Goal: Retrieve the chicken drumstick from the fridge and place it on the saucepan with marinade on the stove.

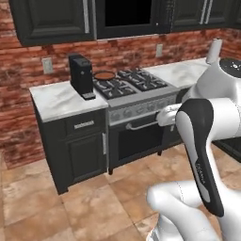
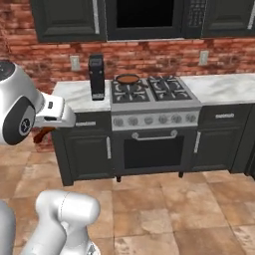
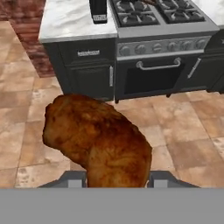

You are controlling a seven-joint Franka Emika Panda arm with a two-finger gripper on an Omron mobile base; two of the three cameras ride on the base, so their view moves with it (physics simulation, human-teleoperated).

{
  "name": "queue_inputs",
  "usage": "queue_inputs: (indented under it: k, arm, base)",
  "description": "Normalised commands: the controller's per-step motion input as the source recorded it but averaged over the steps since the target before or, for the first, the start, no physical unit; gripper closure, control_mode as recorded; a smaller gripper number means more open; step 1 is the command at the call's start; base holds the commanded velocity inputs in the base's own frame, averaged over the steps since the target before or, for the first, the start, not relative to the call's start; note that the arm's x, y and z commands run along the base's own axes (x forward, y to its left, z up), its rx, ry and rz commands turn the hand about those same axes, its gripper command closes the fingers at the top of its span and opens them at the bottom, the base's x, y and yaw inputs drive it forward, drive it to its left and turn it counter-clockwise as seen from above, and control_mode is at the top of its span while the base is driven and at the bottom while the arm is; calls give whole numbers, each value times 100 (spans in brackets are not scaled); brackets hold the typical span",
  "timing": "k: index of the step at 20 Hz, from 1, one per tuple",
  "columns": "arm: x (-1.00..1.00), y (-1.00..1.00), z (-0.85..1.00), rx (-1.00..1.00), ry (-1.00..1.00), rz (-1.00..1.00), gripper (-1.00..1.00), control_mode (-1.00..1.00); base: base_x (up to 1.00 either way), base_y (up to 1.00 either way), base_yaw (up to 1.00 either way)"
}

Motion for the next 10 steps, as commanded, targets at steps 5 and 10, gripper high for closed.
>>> queue_inputs:
  k: [5, 10]
  arm:
    - [0, 0, 0, 0, 0, 0, 100, 100]
    - [0, 0, 0, 0, 0, 0, 100, 100]
  base:
    - [95, -66, 5]
    - [76, -86, 15]
